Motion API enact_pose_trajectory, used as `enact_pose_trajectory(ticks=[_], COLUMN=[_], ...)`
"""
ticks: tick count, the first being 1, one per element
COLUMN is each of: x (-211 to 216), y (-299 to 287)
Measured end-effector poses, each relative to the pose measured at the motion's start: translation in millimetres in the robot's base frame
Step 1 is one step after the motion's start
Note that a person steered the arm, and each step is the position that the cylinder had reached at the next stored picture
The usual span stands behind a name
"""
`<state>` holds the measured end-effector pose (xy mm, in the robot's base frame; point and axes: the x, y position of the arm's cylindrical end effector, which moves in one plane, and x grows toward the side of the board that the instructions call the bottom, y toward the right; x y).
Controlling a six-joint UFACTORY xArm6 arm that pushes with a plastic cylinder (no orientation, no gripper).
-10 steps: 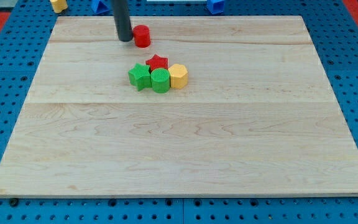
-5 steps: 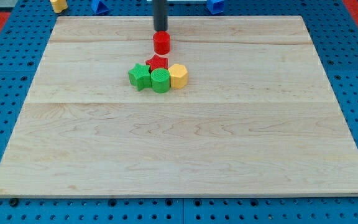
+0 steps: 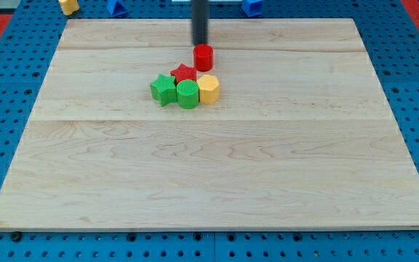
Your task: Push the red circle into the yellow pentagon
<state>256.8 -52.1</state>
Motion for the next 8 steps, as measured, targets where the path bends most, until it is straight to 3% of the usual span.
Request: enact_pose_trajectory(ticks=[1,2,3,8], x=[8.4,35.0,54.2,54.0], y=[-7.5,44.7,55.4,109.3])
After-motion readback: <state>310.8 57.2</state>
